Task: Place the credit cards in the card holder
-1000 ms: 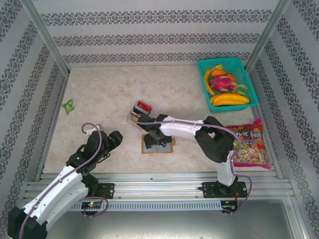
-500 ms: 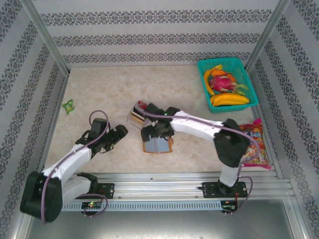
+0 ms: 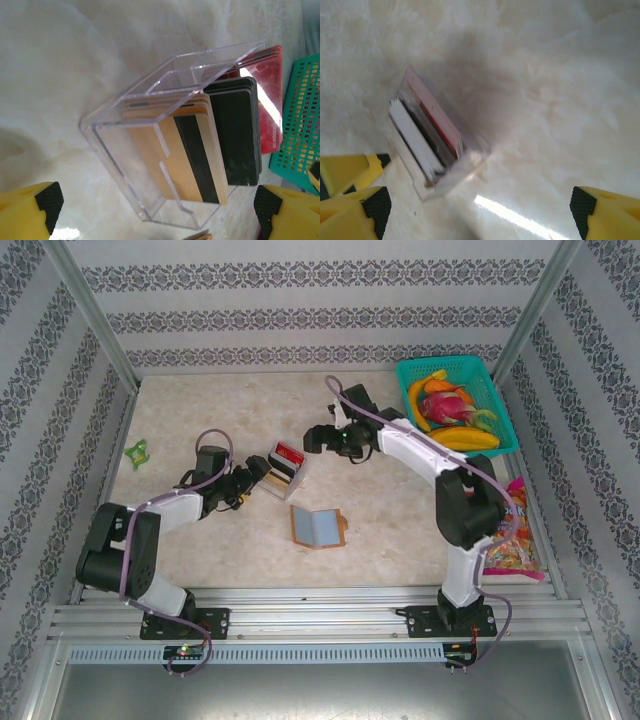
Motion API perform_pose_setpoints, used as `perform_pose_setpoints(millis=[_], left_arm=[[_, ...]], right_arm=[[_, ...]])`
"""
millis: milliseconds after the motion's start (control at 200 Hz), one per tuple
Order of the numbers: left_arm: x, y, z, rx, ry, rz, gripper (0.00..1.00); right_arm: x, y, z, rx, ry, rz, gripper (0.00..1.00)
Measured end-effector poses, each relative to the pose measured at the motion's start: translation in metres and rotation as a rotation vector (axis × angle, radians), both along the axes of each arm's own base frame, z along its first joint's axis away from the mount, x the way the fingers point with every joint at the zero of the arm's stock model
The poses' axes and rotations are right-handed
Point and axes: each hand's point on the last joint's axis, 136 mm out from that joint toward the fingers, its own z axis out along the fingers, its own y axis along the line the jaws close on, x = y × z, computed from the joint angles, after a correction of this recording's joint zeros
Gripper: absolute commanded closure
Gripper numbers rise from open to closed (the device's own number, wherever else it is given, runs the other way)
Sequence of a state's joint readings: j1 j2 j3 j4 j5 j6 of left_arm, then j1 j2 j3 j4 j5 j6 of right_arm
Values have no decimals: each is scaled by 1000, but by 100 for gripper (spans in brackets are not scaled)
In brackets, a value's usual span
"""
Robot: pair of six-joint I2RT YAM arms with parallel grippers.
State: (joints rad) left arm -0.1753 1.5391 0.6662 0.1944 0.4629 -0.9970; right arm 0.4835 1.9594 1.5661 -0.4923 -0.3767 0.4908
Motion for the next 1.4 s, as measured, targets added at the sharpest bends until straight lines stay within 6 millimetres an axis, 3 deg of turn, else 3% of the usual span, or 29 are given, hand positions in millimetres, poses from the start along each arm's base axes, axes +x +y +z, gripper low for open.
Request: perform_pose_setpoints(millis=[245, 350, 520, 605, 739, 874, 1014, 1144, 1254, 1399], left_arm=[[30, -16, 6, -76, -53, -34, 4], [39, -24, 5, -94, -62, -59, 6], [41, -42, 6, -115, -65, -121, 8], [42, -53, 6, -129, -73, -159, 10], [40, -83, 8, -143, -82, -241, 13], [36, -115, 11, -155, -93, -322, 15], [32, -134, 17, -160, -102, -366, 18], [33, -136, 14, -112, -85, -359, 25], [32, -127, 2, -46, -43, -323, 30], [28, -110, -11, 44, 13, -275, 40]], right_arm=[[29, 42, -23, 129, 67, 80, 8], [37, 54, -28, 187, 105, 102, 14], [28, 57, -42, 248, 178, 109, 15], [21, 45, -52, 255, 203, 80, 16], [5, 10, -61, 249, 251, 6, 16], [-7, -23, -47, 248, 234, -53, 16], [-15, -51, -27, 218, 185, -100, 13], [-17, -77, -21, 97, 140, -152, 14], [-17, -100, -19, -64, 90, -170, 16], [-15, -106, -10, -250, -5, -127, 13]])
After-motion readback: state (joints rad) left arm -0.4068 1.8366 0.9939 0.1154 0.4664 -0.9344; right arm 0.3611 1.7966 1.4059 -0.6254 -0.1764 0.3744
